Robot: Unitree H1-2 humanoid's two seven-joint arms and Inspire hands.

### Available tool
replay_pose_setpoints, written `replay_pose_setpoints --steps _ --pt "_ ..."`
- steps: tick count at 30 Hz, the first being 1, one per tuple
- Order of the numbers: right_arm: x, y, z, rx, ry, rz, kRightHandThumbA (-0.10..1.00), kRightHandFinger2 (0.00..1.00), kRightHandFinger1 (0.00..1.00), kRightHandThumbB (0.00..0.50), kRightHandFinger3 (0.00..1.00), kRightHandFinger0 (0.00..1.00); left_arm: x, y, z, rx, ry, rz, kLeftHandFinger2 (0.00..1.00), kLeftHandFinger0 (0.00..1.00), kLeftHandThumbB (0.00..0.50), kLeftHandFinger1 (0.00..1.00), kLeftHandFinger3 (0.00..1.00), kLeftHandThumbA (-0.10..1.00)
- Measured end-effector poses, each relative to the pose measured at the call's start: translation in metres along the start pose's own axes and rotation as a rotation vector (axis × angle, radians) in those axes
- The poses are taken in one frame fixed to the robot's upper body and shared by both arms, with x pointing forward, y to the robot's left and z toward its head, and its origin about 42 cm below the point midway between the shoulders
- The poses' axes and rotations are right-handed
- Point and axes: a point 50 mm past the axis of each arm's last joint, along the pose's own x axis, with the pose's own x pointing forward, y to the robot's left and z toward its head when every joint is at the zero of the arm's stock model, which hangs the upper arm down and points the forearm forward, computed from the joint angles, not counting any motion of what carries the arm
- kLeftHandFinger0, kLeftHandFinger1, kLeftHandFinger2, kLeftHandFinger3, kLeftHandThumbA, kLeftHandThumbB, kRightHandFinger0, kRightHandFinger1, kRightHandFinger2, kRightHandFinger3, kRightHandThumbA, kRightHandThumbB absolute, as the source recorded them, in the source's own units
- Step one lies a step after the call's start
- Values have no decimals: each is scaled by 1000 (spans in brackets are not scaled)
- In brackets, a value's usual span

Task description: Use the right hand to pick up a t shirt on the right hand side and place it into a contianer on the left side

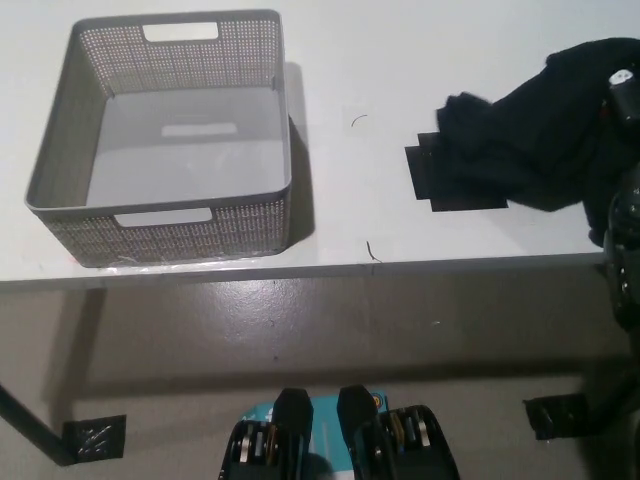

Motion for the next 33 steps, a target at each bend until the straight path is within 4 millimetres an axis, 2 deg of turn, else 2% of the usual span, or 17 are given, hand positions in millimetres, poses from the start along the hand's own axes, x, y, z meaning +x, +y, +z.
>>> replay_pose_setpoints --steps 1,2,4,5,7,8,10,15,18,19,20,21,22,24,27,31,33 --pt "2 0 3 13 7 -7 -26 175 0 0 198 0 0 0 0 0 0 0 955 1000 184 1000 1000 1000" --pt "4 -1 6 33 15 -16 41 206 0 0 257 0 0 0 0 0 0 0 954 1000 175 1000 1000 1000" --pt "8 -1 13 98 47 -38 64 304 0 0 395 0 0 -1 -1 3 0 0 968 1000 190 1000 1000 1000" --pt "10 0 17 130 64 -49 70 294 0 0 416 0 0 -1 -1 5 -1 0 983 1000 218 1000 1000 1000" --pt "11 4 27 195 97 -68 58 292 0 0 439 0 -1 -1 -1 8 -2 0 980 1000 241 1000 1000 1000" --pt "12 9 33 227 112 -73 39 255 0 0 398 0 -1 -1 -1 9 -3 1 975 1000 228 1000 1000 1000" --pt "11 20 48 280 135 -70 53 159 0 0 280 0 0 -2 -2 10 -2 -1 964 1000 236 1000 1000 1000" --pt "3 53 86 365 159 -28 80 118 0 0 300 0 2 -3 -3 7 -3 -2 943 1000 221 1000 1000 1000" --pt "-1 63 103 396 164 -13 110 73 0 0 290 0 3 -4 -3 5 -7 -5 942 1000 203 1000 1000 1000" --pt "-2 66 107 403 166 -9 68 81 0 0 292 0 3 -4 -3 4 -8 -5 942 1000 223 1000 1000 1000" --pt "-3 70 113 412 171 -1 73 79 0 0 294 0 3 -5 -2 4 -9 -6 957 1000 227 1000 1000 1000" --pt "-3 74 118 420 173 3 105 93 0 72 288 0 4 -5 -2 2 -9 -6 961 1000 222 1000 1000 1000" --pt "-4 78 122 425 180 7 60 79 0 3 279 0 4 -5 -2 0 -8 -5 963 1000 230 1000 1000 1000" --pt "-6 87 134 436 184 19 55 131 0 0 359 0 3 -6 -2 -1 -6 -4 973 1000 225 1000 1000 1000" --pt "-9 98 151 454 178 38 10 117 0 0 335 0 4 -7 -2 -1 -4 -5 1000 1000 223 1000 1000 1000" --pt "-16 111 169 472 170 61 -26 164 0 0 372 0 4 -9 -1 1 -4 -6 1000 1000 215 1000 1000 1000" --pt "-19 118 175 475 171 78 38 124 0 0 274 0 4 -9 -2 1 -4 -7 1000 1000 206 1000 1000 1000"
